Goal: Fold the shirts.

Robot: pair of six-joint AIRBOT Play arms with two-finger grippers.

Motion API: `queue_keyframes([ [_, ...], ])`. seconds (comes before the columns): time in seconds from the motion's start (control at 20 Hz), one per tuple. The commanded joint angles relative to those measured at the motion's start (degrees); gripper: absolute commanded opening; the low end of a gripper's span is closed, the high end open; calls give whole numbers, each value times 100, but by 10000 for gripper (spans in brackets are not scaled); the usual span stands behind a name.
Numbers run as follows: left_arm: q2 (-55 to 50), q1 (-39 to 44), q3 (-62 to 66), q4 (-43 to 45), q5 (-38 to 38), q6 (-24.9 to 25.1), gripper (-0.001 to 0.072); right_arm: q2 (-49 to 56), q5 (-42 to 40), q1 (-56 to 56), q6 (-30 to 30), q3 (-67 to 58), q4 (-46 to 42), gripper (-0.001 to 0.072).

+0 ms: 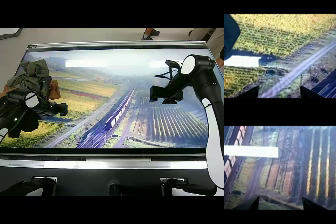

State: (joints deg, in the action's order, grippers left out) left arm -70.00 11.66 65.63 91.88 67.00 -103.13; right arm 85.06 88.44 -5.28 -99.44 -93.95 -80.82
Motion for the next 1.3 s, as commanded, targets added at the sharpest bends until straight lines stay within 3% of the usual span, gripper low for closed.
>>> queue_keyframes([
  [0.0,4,-4,-2,0,0,2,589,2,2,-4,-2,-2,0,631],
  [0.15,4,-4,-2,2,0,2,589,2,-7,-4,-4,-2,22,631],
  [0.35,-22,-4,-4,0,-955,-2,589,2,-529,-4,2,-2,-24,631],
  [0.5,-26,-4,-4,-284,-1110,-63,589,4,-699,-4,63,-2,-42,631],
  [0.55,-26,-4,-2,-341,-1266,-59,599,4,-802,-4,63,-2,-42,631],
  [0.65,-28,-118,122,-271,-1751,-61,720,4,-1051,-4,63,-2,-44,631],
  [0.7,-63,-341,334,-229,-1836,-61,720,4,-1182,-4,66,-2,-50,631],
  [0.9,-588,-2389,1718,-402,-774,-407,720,4,-1228,-4,66,-2,-133,631],
  [1.05,-955,-4260,1928,-997,286,-356,720,4,-1110,-4,66,-2,-103,631],
  [1.15,-1213,-5283,1694,-1561,898,-125,720,4,-1082,-4,111,-2,-98,631],
  [1.25,-1346,-5869,1287,-2371,780,402,720,4,-1113,-4,127,-2,-63,630],
])
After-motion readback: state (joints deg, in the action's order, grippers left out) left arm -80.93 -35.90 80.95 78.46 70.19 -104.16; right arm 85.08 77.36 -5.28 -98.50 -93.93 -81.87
